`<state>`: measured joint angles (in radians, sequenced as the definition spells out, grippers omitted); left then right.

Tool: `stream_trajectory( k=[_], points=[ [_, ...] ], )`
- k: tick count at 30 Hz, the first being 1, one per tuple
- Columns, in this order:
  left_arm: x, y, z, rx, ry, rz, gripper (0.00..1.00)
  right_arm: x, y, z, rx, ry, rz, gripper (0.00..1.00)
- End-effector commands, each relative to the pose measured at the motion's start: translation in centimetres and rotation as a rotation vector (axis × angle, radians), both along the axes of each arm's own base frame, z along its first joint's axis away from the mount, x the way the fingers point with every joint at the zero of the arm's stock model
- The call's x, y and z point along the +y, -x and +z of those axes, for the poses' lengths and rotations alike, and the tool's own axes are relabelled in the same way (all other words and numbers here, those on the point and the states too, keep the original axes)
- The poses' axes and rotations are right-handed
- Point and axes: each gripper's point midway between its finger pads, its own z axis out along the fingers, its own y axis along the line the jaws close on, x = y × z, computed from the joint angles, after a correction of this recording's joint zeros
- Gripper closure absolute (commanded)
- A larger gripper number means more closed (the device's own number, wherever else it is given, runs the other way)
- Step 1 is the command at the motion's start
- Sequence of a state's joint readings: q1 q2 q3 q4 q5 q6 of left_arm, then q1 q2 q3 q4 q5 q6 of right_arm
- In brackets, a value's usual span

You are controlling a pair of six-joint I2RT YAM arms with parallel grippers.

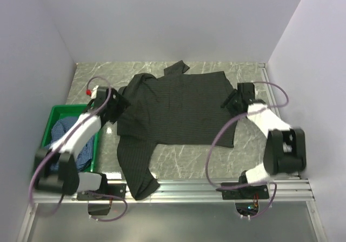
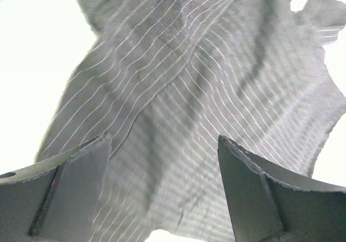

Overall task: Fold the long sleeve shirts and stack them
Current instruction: Flatten the shirt out

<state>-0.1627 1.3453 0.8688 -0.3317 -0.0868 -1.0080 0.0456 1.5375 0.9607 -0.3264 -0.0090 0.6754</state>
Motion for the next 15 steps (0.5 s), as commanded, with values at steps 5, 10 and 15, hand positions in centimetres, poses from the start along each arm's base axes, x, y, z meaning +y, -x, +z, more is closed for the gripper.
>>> stream_trajectory(
  k=[5, 10, 15],
  points=[
    [2.9, 8.4, -3.6, 0.103, -0.109, 0.024, 0.16, -0.1, 6.5, 0.5, -0.029, 0.015, 0.041, 0.32],
    [2.3, 10.0, -6.8, 0.159, -0.070, 0.013, 0.18, 3.7, 7.9, 0.1, -0.022, 0.072, 0.241, 0.37],
    [1.9, 9.4, -6.3, 0.149, -0.065, -0.010, 0.21, 9.3, 7.0, 1.3, -0.068, 0.127, 0.450, 0.41]
  ],
)
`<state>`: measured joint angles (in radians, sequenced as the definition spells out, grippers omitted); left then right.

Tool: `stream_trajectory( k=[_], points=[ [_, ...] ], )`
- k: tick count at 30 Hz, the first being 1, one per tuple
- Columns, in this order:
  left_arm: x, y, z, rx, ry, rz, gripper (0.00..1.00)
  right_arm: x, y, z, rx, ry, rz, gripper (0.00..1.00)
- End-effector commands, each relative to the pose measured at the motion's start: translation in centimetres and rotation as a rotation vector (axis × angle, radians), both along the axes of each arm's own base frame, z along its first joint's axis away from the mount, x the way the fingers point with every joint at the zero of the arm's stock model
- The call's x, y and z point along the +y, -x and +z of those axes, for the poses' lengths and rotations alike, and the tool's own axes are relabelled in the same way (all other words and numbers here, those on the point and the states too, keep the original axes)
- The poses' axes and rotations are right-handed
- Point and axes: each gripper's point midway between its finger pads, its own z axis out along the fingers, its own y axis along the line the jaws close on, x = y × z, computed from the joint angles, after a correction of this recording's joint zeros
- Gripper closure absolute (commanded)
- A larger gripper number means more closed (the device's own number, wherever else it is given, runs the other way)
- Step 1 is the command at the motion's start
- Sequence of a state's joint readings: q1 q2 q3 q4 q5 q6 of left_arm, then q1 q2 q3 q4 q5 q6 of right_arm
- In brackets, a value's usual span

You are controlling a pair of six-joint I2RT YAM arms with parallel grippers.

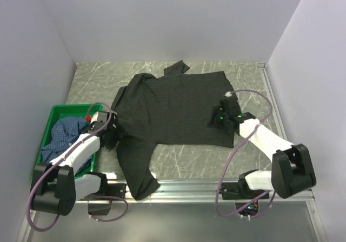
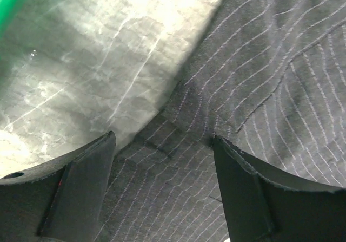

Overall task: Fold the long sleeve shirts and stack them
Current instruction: Flatten the shirt out

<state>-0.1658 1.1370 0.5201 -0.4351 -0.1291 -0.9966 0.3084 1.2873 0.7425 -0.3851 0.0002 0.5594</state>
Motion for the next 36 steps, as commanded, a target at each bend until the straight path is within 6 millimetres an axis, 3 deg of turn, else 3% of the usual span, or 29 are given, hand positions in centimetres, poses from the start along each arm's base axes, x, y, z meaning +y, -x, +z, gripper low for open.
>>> stream_trajectory(
  k=[1, 4, 5, 6, 7, 9, 10, 12, 14, 17, 22, 25, 28, 30, 34, 36],
  points=[
    [-0.6, -2.2, 2.9, -0.105, 0.010, -0.027, 0.22, 4.5, -1.5, 1.5, -0.072, 0.041, 0.170, 0.41],
    [-0.8, -4.7, 6.3, -0.201, -0.013, -0.076, 0.21, 8.0, -2.5, 2.4, -0.089, 0.053, 0.244, 0.41],
    [-1.0, -6.0, 7.5, -0.223, -0.024, -0.094, 0.21, 9.9, -1.9, 1.3, -0.059, 0.068, 0.293, 0.41],
    [-1.1, -6.7, 8.0, -0.224, -0.030, -0.099, 0.20, 11.2, -2.7, 2.0, -0.078, 0.060, 0.301, 0.41],
    [-1.2, -7.4, 8.1, -0.224, -0.032, -0.107, 0.19, 11.9, -2.8, 1.0, -0.055, 0.078, 0.310, 0.41],
    [-1.9, -9.3, 8.2, -0.220, -0.029, -0.131, 0.19, 14.5, -3.0, 1.2, -0.066, 0.072, 0.341, 0.41],
    [-2.4, -9.8, 8.1, -0.217, -0.021, -0.146, 0.19, 15.1, -3.0, 0.1, -0.044, 0.089, 0.349, 0.41],
    [-3.3, -11.2, 7.3, -0.191, -0.024, -0.172, 0.19, 16.6, -3.2, 0.0, -0.046, 0.106, 0.371, 0.41],
    [-4.2, -12.3, 6.2, -0.159, -0.037, -0.193, 0.19, 16.8, -3.0, -1.6, -0.008, 0.147, 0.379, 0.41],
    [-5.1, -12.3, 3.8, -0.082, -0.020, -0.201, 0.19, 17.2, -2.4, -3.1, 0.030, 0.169, 0.398, 0.41],
    [-5.3, -9.4, 0.6, 0.021, 0.020, -0.189, 0.19, 16.0, 1.1, -4.9, 0.111, 0.211, 0.436, 0.41],
    [-5.1, -6.4, -1.1, 0.070, 0.047, -0.182, 0.20, 14.4, 4.2, -6.3, 0.187, 0.245, 0.465, 0.41],
    [-5.1, -1.8, -3.1, 0.153, 0.094, -0.188, 0.20, 13.4, 7.6, -7.0, 0.258, 0.242, 0.505, 0.41],
    [-5.5, -0.3, -2.4, 0.135, 0.142, -0.189, 0.20, 12.9, 10.4, -7.5, 0.310, 0.244, 0.548, 0.41],
    [-5.7, 3.3, -1.3, 0.113, 0.216, -0.174, 0.20, 12.9, 14.5, -6.6, 0.358, 0.196, 0.621, 0.41],
    [-5.4, 3.8, 0.2, 0.059, 0.216, -0.174, 0.20, 12.8, 16.2, -6.3, 0.396, 0.174, 0.665, 0.41]
  ],
)
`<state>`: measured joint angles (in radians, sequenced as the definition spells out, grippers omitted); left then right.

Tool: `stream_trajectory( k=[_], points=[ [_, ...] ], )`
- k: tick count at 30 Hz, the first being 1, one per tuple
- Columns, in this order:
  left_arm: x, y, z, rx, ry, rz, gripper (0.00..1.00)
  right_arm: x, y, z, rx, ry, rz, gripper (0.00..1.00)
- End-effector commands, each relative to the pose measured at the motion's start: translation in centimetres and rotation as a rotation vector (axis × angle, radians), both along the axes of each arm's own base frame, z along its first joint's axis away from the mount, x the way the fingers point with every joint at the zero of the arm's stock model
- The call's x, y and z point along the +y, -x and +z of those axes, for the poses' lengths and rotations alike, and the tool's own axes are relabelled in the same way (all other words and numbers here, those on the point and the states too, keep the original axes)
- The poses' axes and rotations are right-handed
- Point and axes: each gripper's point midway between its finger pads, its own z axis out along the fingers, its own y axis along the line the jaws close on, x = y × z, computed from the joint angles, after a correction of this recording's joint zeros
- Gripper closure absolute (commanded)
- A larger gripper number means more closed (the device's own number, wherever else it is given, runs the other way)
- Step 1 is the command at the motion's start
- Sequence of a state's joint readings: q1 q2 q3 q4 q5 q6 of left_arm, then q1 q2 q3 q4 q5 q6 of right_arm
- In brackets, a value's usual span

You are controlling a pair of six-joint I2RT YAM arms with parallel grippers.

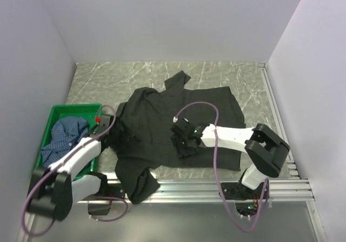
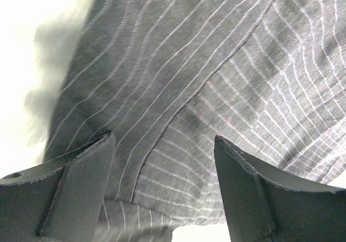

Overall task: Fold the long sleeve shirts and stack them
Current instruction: Flatten the shirt out

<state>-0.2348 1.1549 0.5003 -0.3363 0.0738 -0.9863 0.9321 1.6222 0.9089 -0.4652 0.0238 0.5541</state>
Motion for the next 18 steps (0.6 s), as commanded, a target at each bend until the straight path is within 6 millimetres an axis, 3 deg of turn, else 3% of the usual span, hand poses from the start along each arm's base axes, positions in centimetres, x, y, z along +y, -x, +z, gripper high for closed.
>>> stream_trajectory(
  k=[1, 4, 5, 7, 9, 12, 13, 14, 15, 16, 17, 18],
  points=[
    [0.1, 3.8, 0.4, 0.082, 0.026, 0.001, 0.20, -2.4, 5.7, -0.6, 0.188, 0.050, 0.054, 0.41],
    [0.7, 2.3, 3.3, -0.030, -0.015, -0.012, 0.19, -2.5, 4.6, 1.9, 0.117, 0.047, 0.086, 0.40],
    [0.9, 0.9, 5.2, -0.083, -0.045, -0.036, 0.19, -2.8, 3.6, 2.8, 0.070, 0.059, 0.093, 0.40],
    [1.2, -0.9, 6.8, -0.128, -0.095, -0.052, 0.18, -3.4, -0.1, 5.9, -0.035, 0.060, 0.032, 0.39],
    [1.6, -4.6, 8.8, -0.192, -0.182, -0.089, 0.17, -3.5, -3.5, 8.7, -0.115, 0.018, -0.009, 0.39],
    [0.8, -10.2, 10.6, -0.241, -0.254, -0.170, 0.16, -5.9, -9.6, 11.6, -0.219, -0.030, -0.177, 0.38],
    [0.1, -12.6, 12.9, -0.302, -0.254, -0.191, 0.15, -6.5, -11.1, 12.0, -0.242, -0.036, -0.219, 0.37],
    [-0.4, -14.1, 11.2, -0.271, -0.285, -0.253, 0.15, -8.1, -13.1, 12.6, -0.259, -0.053, -0.300, 0.34],
    [-0.9, -15.7, 11.6, -0.296, -0.290, -0.278, 0.14, -8.4, -14.6, 12.7, -0.277, -0.074, -0.339, 0.32],
    [-2.0, -17.9, 13.8, -0.359, -0.285, -0.303, 0.14, -9.0, -15.7, 12.8, -0.285, -0.086, -0.381, 0.29],
    [-2.4, -19.3, 12.0, -0.330, -0.314, -0.351, 0.14, -10.0, -16.9, 12.9, -0.279, -0.113, -0.435, 0.26],
    [-2.7, -20.5, 12.1, -0.336, -0.326, -0.366, 0.13, -10.2, -18.1, 13.3, -0.299, -0.140, -0.464, 0.24]
  ],
)
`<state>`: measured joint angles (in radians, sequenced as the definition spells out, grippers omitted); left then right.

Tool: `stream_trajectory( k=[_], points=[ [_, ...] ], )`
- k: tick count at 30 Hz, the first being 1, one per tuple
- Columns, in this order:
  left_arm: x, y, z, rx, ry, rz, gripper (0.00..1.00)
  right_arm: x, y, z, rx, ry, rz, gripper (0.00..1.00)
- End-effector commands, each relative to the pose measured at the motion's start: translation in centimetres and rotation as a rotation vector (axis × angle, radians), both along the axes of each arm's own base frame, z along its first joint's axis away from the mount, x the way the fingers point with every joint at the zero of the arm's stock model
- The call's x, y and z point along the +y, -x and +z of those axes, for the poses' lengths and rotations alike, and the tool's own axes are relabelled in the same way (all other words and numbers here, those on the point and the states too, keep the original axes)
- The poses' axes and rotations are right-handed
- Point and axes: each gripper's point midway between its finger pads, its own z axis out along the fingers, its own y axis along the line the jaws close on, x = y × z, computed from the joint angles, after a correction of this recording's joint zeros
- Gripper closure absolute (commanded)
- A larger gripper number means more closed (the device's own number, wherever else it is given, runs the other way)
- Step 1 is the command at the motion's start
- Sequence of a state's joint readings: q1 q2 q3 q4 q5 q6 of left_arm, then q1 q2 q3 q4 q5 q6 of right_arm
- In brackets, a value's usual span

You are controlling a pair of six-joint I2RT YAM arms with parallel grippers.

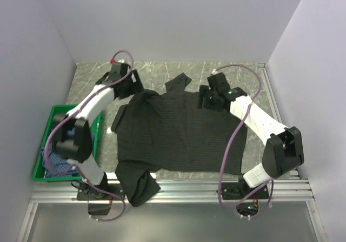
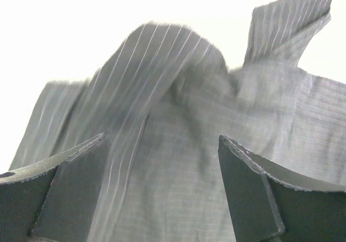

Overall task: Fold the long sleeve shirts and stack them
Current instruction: Flatten the shirt out

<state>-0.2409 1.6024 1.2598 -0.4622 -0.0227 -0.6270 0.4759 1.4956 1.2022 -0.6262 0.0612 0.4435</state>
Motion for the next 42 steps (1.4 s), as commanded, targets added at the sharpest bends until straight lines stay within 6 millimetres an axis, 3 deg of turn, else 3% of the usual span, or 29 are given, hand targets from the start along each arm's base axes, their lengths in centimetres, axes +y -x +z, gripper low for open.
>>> stream_trajectory(
  k=[1, 2, 3, 4, 5, 7, 8, 11, 19, 24, 31, 34, 38, 39, 42],
  points=[
    [-1.5, -4.7, 1.0, -0.084, -0.106, -0.147, 0.13, -1.6, -3.9, 0.4, -0.045, -0.048, -0.114, 0.23],
    [-2.4, -6.9, 1.2, -0.111, -0.138, -0.170, 0.13, -1.8, -4.7, 0.4, -0.053, -0.063, -0.142, 0.20],
    [-2.9, -7.9, 1.2, -0.124, -0.151, -0.180, 0.13, -2.4, -5.8, 0.3, -0.065, -0.076, -0.172, 0.20],
    [-3.9, -9.5, 2.8, -0.174, -0.150, -0.192, 0.14, -2.5, -6.4, -0.7, -0.045, -0.076, -0.185, 0.19],
    [-4.7, -10.4, 0.7, -0.145, -0.158, -0.218, 0.14, -2.3, -7.2, -0.6, -0.047, -0.102, -0.194, 0.19],
    [-6.0, -12.2, 1.3, -0.178, -0.152, -0.238, 0.16, -2.1, -7.9, -2.0, -0.021, -0.110, -0.197, 0.19],
    [-6.5, -12.8, -0.9, -0.147, -0.159, -0.255, 0.16, -2.0, -8.1, -2.3, -0.018, -0.113, -0.198, 0.19],
    [-8.0, -14.7, -2.1, -0.154, -0.154, -0.280, 0.17, -2.0, -8.5, -3.6, -0.009, -0.106, -0.199, 0.20],
    [-14.1, -16.2, -4.8, -0.194, 0.021, -0.332, 0.19, -2.0, -6.7, -8.0, 0.071, -0.110, -0.200, 0.21],
    [-15.2, -16.9, -7.0, -0.213, 0.030, -0.327, 0.23, -1.9, -5.9, -8.8, 0.082, -0.123, -0.189, 0.21],
    [-16.7, -15.8, -11.2, -0.145, 0.037, -0.340, 0.29, -1.7, -5.4, -9.4, 0.098, -0.141, -0.189, 0.22],
    [-16.9, -15.7, -12.3, -0.130, 0.029, -0.318, 0.38, -1.5, -5.1, -9.6, 0.110, -0.151, -0.185, 0.23],
    [-16.9, -16.2, -12.4, -0.151, 0.036, -0.294, 0.65, -1.8, -4.0, -10.3, 0.135, -0.145, -0.194, 0.23],
    [-16.8, -16.4, -12.3, -0.160, 0.032, -0.287, 0.77, -1.8, -3.7, -10.4, 0.142, -0.146, -0.194, 0.23],
    [-17.1, -17.1, -11.2, -0.213, 0.042, -0.292, 0.99, -2.0, -2.5, -11.2, 0.169, -0.148, -0.195, 0.23]
  ],
)
